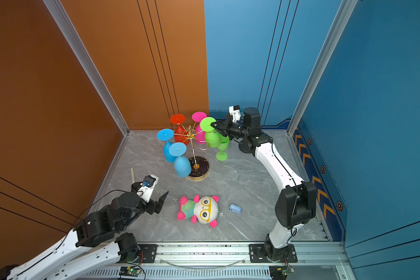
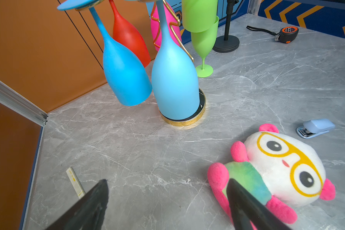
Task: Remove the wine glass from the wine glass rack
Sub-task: 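Pull the green glass off the rack with the right gripper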
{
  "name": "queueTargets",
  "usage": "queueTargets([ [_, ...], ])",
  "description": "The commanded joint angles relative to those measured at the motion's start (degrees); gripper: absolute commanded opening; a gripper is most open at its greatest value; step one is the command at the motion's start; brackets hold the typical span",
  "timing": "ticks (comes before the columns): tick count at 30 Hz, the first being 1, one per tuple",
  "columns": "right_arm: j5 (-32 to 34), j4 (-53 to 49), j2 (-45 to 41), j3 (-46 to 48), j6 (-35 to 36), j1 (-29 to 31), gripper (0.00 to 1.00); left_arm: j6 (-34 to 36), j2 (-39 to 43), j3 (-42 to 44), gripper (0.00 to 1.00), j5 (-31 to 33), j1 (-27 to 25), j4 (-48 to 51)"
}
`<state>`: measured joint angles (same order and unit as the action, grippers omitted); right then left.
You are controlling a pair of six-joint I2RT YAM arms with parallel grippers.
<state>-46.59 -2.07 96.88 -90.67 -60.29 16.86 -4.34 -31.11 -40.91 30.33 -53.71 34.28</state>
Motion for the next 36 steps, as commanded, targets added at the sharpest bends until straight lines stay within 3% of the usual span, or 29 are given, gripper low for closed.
queueTargets([
  [1,-2.1,1.8,1.9,-1.8,-0.4,0.5,0.00,0.2,0.6,-0.6,0.93,-0.4,0.3,0.2],
  [10,-2.7,0.7,2.1,-2.6,0.4,1.6,0.00,0.3,1.0,-0.5,0.93,-0.4,0.3,0.2],
  [22,-2.2,-3.0,-4.6,2.8,4.1,0.9,0.00,0.0,1.1,-0.4,0.93,-3.5,0.5,-0.4],
  [36,0.1,-13.6,-15.4,8.8,12.8,-0.8,0.00,-5.1,-0.4,-3.7,0.97,-19.0,4.5,-1.4],
])
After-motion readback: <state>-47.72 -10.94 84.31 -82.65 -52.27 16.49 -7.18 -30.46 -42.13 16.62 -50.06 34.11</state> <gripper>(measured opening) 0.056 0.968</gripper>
